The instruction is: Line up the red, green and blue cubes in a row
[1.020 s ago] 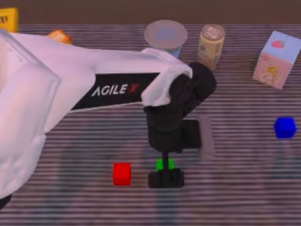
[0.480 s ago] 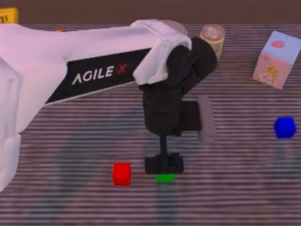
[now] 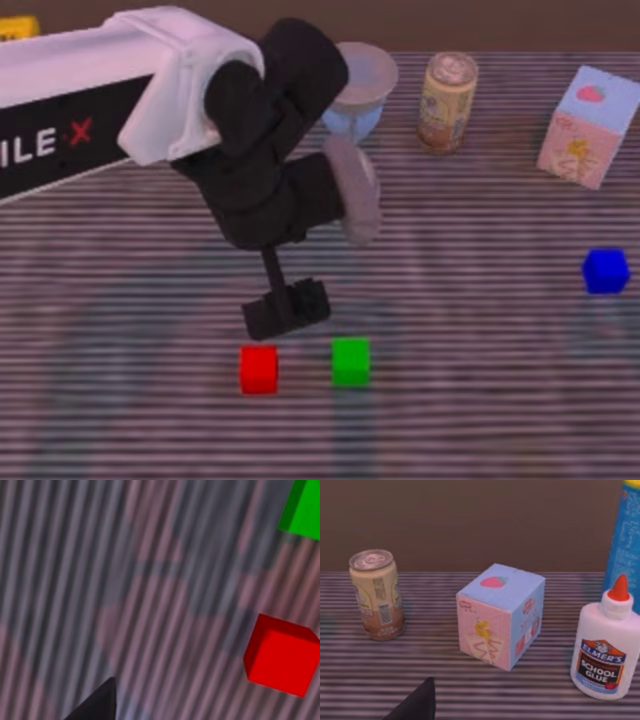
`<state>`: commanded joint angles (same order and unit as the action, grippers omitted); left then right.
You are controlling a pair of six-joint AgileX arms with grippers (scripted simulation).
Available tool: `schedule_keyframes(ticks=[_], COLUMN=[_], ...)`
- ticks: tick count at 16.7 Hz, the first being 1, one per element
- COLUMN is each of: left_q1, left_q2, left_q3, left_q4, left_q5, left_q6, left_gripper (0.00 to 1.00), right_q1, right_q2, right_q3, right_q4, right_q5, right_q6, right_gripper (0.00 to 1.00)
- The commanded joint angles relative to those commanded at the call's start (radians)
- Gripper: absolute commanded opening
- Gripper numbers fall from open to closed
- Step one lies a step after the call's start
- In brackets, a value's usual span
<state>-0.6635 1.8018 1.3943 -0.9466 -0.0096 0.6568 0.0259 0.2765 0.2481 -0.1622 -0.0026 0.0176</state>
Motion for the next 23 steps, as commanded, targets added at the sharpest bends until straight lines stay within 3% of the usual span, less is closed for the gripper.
schedule_keyframes(ticks=[13,18,23], left_q1=[0.512,0.633,0.683], left_q2=[-1.295,-1.633,-1.798], left_q3=[-1.038,-1.295,-1.392], left_q4=[0.628,0.835,0.944], left_q5=[-0.006,0.002,0.009], left_q6=[-0.455,-0.59,-0.655], left_gripper=[1.0,1.0,1.0], right_q1=[0.048,0.063,0.068], right_q2=[1.293,1.634,1.787], right_q3=[0.883,1.152,1.283], right_q4=[-0.631,-0.804,-0.875], right_q5=[0.011,0.008,0.005], right_q6=[0.048,0.066,0.075], right_gripper=[1.0,1.0,1.0])
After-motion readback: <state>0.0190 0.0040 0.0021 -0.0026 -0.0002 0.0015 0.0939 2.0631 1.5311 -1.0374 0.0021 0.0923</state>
